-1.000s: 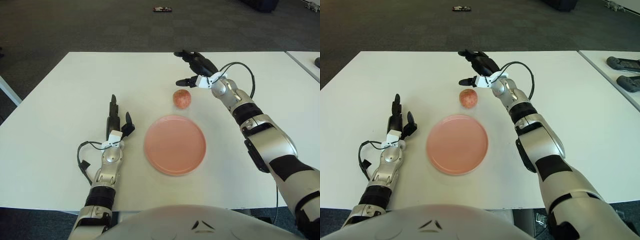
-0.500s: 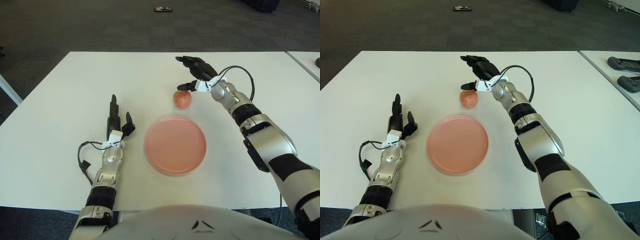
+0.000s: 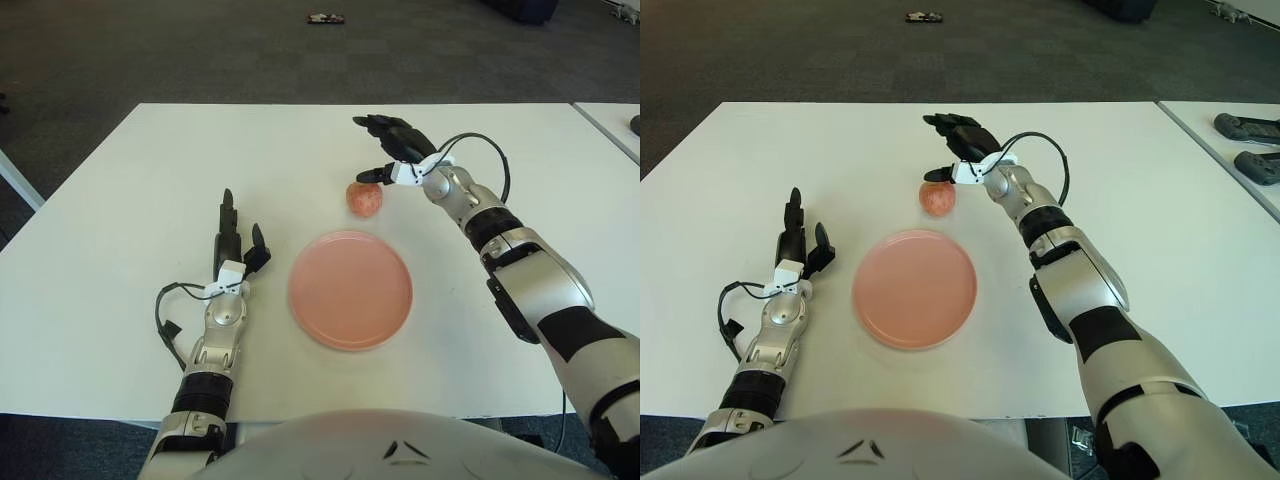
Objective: Put the apple into the plate.
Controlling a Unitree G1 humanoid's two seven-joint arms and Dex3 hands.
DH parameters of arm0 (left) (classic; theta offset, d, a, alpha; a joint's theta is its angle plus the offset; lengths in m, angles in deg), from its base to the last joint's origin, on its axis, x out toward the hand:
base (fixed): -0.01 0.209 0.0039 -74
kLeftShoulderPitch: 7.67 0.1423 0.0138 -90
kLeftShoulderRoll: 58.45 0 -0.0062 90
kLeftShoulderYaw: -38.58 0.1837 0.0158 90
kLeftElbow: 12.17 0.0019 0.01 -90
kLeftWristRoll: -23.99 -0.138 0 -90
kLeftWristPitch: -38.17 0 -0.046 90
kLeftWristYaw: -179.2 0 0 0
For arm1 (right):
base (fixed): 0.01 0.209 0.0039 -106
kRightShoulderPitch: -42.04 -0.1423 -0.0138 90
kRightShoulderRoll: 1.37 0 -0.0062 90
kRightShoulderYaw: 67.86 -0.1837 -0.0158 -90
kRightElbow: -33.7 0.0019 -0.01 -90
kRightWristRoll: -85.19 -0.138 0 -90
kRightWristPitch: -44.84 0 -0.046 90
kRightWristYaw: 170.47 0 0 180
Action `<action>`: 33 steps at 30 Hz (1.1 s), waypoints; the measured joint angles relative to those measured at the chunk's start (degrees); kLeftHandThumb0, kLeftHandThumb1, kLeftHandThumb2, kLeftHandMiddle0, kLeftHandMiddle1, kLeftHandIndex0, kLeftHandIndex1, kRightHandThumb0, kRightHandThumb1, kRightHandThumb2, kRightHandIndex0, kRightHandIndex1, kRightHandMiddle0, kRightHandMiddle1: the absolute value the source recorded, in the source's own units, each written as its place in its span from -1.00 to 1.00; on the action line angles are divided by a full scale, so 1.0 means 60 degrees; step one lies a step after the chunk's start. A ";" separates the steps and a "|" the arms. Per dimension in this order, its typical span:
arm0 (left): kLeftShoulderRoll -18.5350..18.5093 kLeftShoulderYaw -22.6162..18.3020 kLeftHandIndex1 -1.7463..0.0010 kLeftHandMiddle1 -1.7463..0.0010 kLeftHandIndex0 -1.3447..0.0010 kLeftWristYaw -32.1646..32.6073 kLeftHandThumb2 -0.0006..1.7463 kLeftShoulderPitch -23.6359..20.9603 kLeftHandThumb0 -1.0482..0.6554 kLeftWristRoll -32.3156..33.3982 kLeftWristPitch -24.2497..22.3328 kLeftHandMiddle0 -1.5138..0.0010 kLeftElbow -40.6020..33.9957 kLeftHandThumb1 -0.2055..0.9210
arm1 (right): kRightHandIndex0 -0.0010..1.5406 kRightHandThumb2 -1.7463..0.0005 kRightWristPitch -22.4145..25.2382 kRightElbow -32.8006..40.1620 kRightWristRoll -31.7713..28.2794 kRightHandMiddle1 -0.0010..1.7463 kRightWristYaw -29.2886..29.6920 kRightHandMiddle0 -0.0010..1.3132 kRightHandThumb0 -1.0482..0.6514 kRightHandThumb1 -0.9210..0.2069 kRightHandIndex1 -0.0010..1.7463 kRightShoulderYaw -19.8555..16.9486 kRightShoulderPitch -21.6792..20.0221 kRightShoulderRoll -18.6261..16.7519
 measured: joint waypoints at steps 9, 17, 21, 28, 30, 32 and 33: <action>-0.0034 0.0001 1.00 1.00 1.00 0.0002 0.14 -0.0001 -0.85 -0.0055 0.0121 1.00 0.0080 1.00 | -0.85 0.67 0.0435 -0.0388 0.0282 -0.55 -0.0020 -1.00 -0.63 -1.00 -0.94 0.0370 -0.0052 -0.0010; -0.0039 -0.0010 1.00 1.00 1.00 0.0035 0.14 -0.0003 -0.83 -0.0085 0.0124 1.00 0.0093 1.00 | -0.85 0.63 0.0696 -0.1030 0.0758 -0.53 0.0284 -1.00 -0.64 -1.00 -0.94 0.0882 -0.0050 -0.0143; -0.0040 -0.0026 1.00 1.00 1.00 0.0090 0.14 -0.0014 -0.82 -0.0088 0.0124 1.00 0.0117 1.00 | -0.85 0.62 0.0734 -0.1289 0.0899 -0.54 0.0432 -1.00 -0.65 -1.00 -0.95 0.1148 -0.0047 -0.0239; -0.0042 -0.0025 1.00 1.00 1.00 0.0111 0.14 -0.0025 -0.82 -0.0088 0.0147 1.00 0.0151 1.00 | -0.84 0.61 0.0752 -0.1440 0.1067 -0.54 0.0451 -1.00 -0.65 -1.00 -0.95 0.1441 -0.0054 -0.0251; -0.0042 -0.0025 1.00 1.00 1.00 0.0120 0.14 -0.0026 -0.82 -0.0088 0.0163 1.00 0.0161 1.00 | -0.84 0.61 0.0763 -0.1477 0.1075 -0.55 0.0451 -1.00 -0.66 -1.00 -0.95 0.1500 -0.0054 -0.0271; -0.0042 -0.0026 1.00 1.00 1.00 0.0122 0.14 -0.0027 -0.82 -0.0088 0.0172 1.00 0.0165 1.00 | -0.85 0.60 0.0780 -0.1506 0.1088 -0.57 0.0453 -1.00 -0.66 -1.00 -0.96 0.1549 -0.0059 -0.0287; -0.0042 -0.0026 1.00 1.00 1.00 0.0123 0.14 -0.0027 -0.82 -0.0088 0.0180 1.00 0.0167 1.00 | -0.85 0.60 0.0783 -0.1523 0.1098 -0.58 0.0454 -1.00 -0.66 -1.00 -0.96 0.1578 -0.0061 -0.0298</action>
